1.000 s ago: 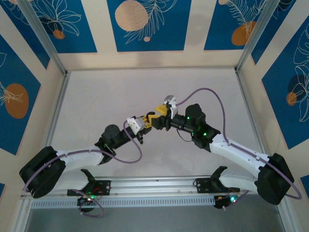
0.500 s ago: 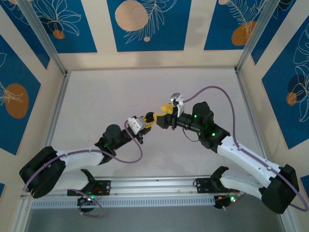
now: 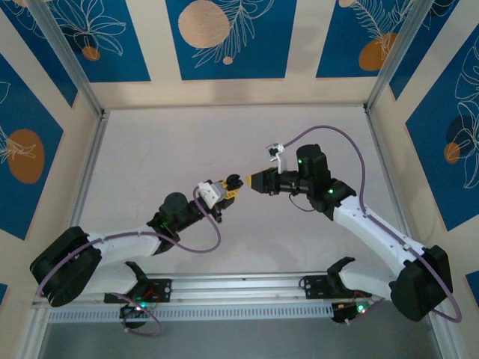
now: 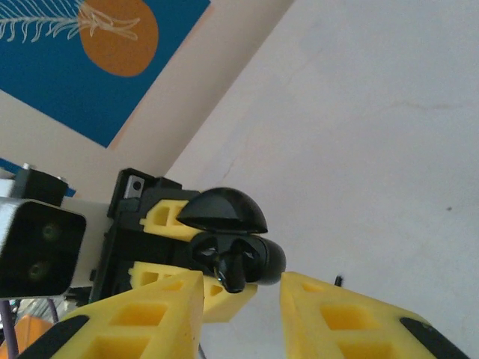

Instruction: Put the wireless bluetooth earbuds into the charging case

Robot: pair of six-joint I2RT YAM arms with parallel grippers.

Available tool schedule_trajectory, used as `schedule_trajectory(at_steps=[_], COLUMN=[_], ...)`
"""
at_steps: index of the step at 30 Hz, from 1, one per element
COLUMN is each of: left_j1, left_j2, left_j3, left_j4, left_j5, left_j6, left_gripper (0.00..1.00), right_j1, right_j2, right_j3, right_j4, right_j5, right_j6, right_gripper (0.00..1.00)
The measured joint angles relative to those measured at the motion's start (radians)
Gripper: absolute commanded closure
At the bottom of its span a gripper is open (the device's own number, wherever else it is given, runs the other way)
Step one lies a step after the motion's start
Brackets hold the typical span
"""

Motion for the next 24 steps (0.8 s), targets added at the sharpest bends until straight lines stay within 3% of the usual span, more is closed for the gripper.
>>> schedule_trajectory(at_steps=[8,24], left_j1=[0.0,0.0], left_j2=[-0.009,-0.013], left_j3=[0.0,0.0], left_j4=[-0.013,-0.033], left_j5=[0.001,0.001], left_j6=[0.0,0.0], left_gripper=[0.8,0.8], right_j1=[-0.002,-0.002], right_j2=[0.036,0.089], right_j3=[0.001,0.034], right_j4=[0.005,0.008], right_j5=[-0.075,-0.084], right_j6=[0.023,0.027], right_gripper=[0.69,0.81])
